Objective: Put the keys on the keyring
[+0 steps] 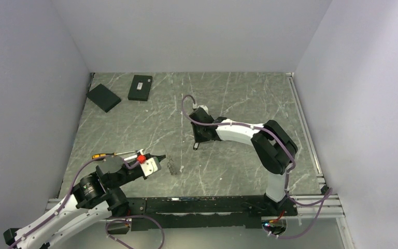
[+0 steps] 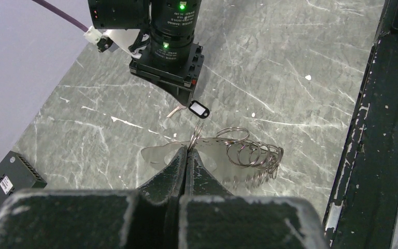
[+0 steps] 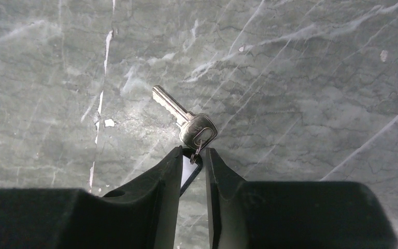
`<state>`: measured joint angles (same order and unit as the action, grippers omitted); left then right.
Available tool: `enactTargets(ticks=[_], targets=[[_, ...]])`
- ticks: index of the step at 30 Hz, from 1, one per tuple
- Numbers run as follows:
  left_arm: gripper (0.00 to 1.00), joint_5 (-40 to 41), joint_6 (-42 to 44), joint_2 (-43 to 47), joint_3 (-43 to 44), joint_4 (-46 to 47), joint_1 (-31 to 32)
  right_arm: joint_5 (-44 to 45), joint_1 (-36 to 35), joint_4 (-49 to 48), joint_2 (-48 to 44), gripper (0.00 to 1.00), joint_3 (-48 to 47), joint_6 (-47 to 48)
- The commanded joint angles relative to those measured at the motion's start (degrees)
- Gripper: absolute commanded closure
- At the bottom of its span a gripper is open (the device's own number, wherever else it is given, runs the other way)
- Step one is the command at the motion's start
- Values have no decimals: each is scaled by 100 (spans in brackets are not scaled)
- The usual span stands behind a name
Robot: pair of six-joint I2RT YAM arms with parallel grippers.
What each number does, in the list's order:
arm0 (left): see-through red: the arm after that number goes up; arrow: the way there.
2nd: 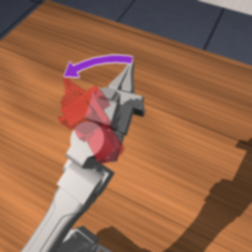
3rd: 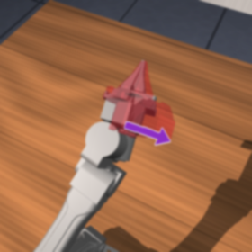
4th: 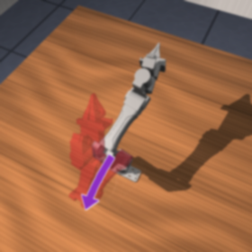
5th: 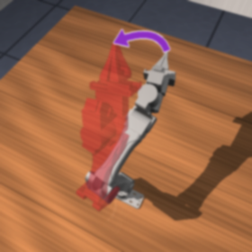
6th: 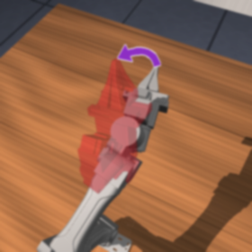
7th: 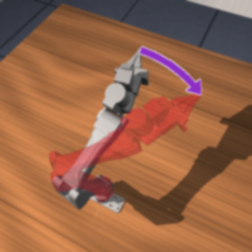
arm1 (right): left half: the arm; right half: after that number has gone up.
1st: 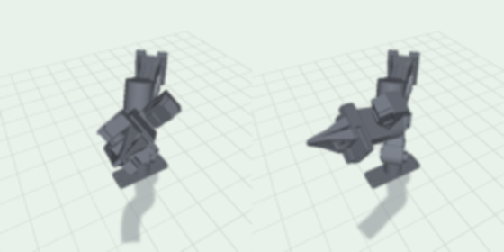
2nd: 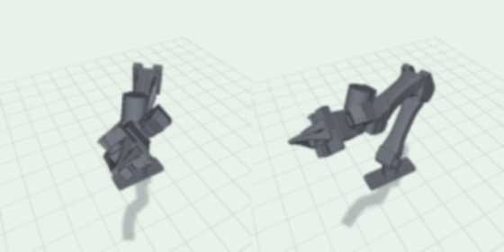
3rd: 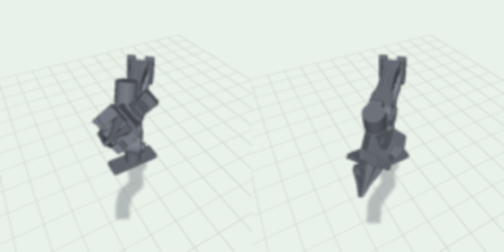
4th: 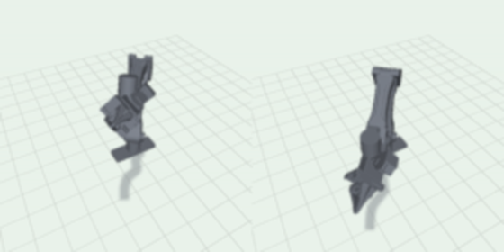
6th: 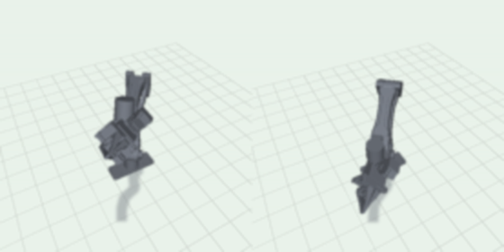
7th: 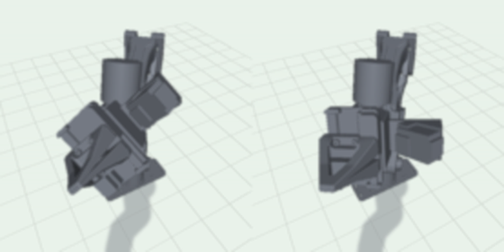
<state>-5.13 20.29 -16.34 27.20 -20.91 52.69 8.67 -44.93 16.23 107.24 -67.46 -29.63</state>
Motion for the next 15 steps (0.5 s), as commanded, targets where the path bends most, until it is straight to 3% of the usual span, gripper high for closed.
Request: enactTargets(ticks=[1, 6, 10, 15], targets=[[100, -74, 71, 39, 72, 255, -3, 76, -16, -50, 45, 76, -197, -43], [100, -76, 72, 34, 74, 252, -4, 90, -16, -67, 81, 85, -197, -5], [100, -75, 91, 24, 67, 253, -3, 125, -21, -42, 79, 100, -206, 118], [100, -36, 115, -10, 70, 247, -3, -157, -16, -434, -171, 100, -37, 635]])
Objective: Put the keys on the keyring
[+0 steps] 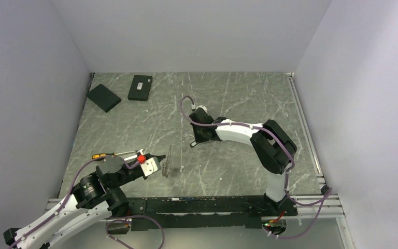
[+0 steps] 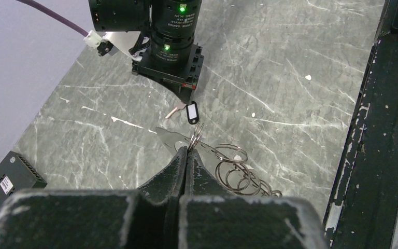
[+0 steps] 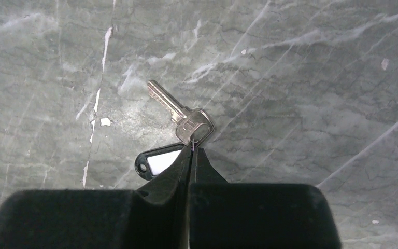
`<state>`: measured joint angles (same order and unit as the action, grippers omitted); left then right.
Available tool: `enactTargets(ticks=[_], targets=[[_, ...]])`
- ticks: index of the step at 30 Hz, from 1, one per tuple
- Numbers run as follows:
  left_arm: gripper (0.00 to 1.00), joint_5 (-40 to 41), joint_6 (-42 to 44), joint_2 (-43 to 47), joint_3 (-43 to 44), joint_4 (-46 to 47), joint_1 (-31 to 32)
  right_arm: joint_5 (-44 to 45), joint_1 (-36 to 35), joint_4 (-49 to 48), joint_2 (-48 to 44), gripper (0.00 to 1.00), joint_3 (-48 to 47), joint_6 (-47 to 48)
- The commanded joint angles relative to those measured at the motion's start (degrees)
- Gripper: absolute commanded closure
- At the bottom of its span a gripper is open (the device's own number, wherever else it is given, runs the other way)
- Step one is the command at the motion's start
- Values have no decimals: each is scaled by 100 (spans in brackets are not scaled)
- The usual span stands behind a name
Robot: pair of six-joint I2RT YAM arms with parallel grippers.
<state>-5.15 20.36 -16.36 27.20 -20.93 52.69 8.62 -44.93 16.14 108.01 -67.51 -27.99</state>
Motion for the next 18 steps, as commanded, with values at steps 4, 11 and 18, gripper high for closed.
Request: enactTargets(ticks=[4, 11, 18], targets=[[100, 1, 123, -28, 49, 237, -3, -509, -20, -865, -568, 100, 110, 1091], [100, -105, 102, -42, 19, 485, -4, -701, -16, -1528, -1508, 100, 510, 2031], [100, -876, -155, -285, 235, 648, -20, -1324, -72, -2564, -2960, 100, 1564, 2736]])
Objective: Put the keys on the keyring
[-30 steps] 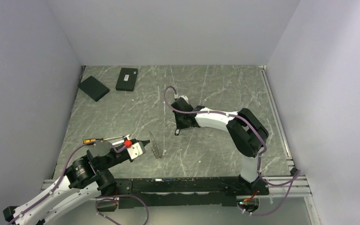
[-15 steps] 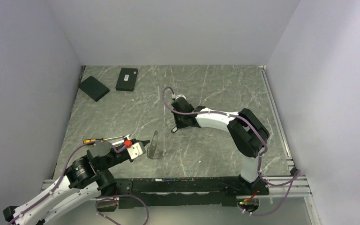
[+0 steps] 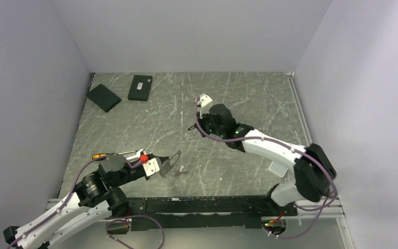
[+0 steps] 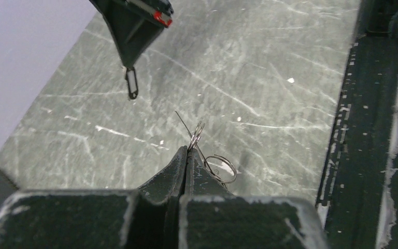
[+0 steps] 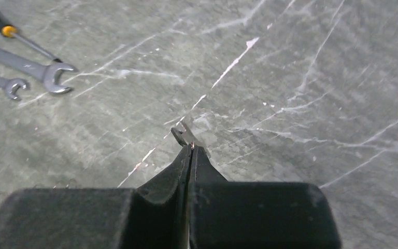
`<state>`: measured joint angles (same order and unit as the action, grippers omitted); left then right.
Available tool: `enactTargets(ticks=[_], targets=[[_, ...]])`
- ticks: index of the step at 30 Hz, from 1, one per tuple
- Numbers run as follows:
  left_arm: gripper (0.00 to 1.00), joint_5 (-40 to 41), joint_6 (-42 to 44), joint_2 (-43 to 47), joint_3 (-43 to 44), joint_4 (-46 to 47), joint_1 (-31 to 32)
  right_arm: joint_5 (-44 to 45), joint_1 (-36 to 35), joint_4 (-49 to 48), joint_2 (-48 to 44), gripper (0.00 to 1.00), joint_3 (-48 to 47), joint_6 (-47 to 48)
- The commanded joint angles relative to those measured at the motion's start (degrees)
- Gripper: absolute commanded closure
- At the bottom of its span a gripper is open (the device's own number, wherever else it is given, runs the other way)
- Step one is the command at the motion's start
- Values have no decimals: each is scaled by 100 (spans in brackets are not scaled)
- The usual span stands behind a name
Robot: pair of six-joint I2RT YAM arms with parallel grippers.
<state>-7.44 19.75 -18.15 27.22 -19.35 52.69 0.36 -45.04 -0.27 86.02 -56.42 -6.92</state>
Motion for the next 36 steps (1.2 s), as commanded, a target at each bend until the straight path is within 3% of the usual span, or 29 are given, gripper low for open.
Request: enactTargets(ticks=[1, 8, 14, 20, 26, 36], targets=[[100, -792, -131, -108, 239, 539, -23, -585, -98, -1067, -938, 100, 585, 819], [100, -1586, -39, 163, 218, 552, -34, -1041, -387, -1844, -1755, 100, 1264, 1246], [100, -1820, -4, 648, 114, 700, -37, -1286, -605, -1693, -1982, 100, 1385, 1531], [100, -2217, 161, 145, 310, 554, -37, -1993, -823, -1987, -2257, 100, 1735, 1892], [100, -2259, 160, -161, 331, 776, -35, -1850, -1099, -1962, -2615, 100, 1987, 2231], [100, -1721, -1599, 57, -20, 1820, -34, -1528, -1463, -2330, -2731, 100, 2477, 3197]])
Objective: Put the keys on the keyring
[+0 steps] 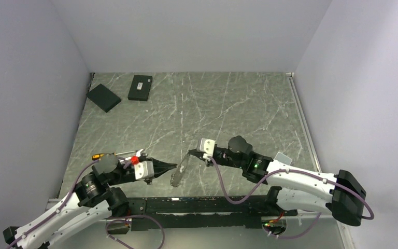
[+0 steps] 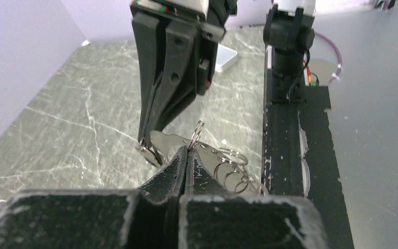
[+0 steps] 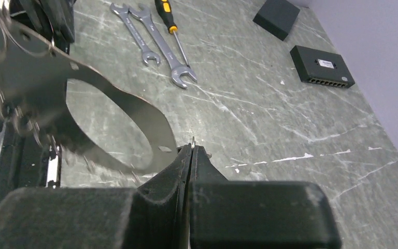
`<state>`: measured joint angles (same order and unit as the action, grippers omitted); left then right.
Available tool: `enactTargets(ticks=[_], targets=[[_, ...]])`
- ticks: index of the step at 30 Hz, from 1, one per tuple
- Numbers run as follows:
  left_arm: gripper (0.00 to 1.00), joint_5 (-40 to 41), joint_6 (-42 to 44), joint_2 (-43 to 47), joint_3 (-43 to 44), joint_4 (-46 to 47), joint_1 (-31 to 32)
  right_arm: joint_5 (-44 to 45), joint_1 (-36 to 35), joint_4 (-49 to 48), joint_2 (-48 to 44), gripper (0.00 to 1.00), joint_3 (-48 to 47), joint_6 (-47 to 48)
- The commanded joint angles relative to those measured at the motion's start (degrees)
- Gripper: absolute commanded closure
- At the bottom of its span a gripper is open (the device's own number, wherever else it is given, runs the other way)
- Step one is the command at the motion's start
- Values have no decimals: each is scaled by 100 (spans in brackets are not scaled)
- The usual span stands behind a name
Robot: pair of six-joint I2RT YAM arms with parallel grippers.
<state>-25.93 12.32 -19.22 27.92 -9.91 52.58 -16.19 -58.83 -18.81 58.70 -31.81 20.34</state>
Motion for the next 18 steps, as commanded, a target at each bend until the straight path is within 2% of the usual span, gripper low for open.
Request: enactTargets(ticks=[1, 9, 12, 18], targets=[[100, 106, -1000, 194, -130, 935, -20, 158, -111, -519, 32, 100, 17, 526], [100, -189, -2103, -288, 245, 578, -23, 778, -242, -983, 23, 100, 154, 808], [100, -410, -2413, -485, 191, 775, -26, 887, -242, -1011, 37, 100, 145, 877], [100, 474, -3306, -566, -77, 1077, -22, 999, -267, -1017, -139, 100, 204, 891]])
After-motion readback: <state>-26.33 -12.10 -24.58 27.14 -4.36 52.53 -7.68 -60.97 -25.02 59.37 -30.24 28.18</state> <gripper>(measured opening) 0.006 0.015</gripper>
